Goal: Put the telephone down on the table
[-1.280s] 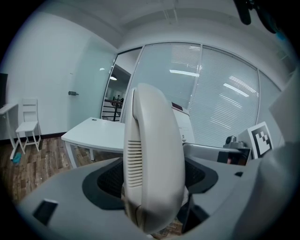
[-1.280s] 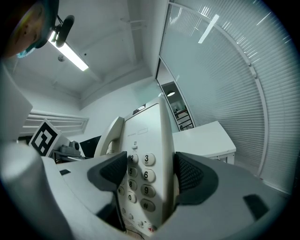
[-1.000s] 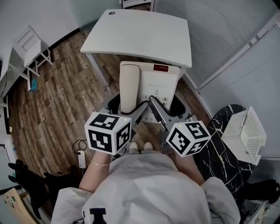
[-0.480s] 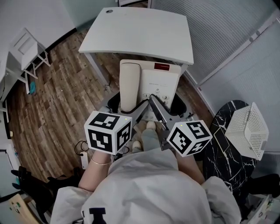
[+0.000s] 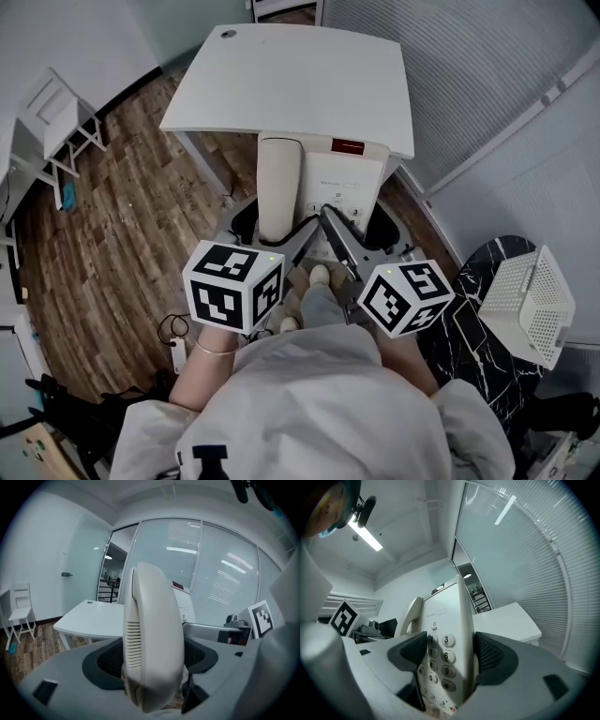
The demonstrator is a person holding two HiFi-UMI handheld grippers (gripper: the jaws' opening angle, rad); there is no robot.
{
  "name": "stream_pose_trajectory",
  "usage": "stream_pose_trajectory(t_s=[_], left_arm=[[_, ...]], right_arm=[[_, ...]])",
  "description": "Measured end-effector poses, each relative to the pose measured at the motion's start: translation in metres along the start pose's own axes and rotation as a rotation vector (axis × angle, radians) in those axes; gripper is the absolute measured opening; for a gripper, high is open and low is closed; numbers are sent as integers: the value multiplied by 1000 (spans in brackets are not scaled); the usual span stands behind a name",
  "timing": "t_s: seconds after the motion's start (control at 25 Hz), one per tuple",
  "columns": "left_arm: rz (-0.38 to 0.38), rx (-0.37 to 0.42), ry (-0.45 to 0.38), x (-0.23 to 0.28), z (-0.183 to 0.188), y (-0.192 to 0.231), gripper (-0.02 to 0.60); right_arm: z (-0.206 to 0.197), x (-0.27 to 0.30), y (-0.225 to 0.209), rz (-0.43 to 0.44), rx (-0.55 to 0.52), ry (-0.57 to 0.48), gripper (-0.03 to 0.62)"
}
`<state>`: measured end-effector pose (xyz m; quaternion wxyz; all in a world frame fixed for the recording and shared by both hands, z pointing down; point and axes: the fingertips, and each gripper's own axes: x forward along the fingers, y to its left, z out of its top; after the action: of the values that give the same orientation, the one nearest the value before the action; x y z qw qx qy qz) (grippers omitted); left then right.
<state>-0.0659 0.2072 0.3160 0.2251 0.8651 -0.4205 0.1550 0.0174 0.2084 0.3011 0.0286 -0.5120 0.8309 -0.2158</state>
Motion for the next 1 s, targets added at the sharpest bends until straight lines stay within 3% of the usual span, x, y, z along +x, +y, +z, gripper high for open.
stream_pose_trajectory(t_s=[0.52, 1.0], left_arm=[[59, -18, -32, 94, 69, 28, 359], [96, -56, -37, 131, 95, 56, 359]], right_arm=[[57, 83, -75, 60, -14, 17, 319], [75, 131, -99, 94, -18, 57, 319]])
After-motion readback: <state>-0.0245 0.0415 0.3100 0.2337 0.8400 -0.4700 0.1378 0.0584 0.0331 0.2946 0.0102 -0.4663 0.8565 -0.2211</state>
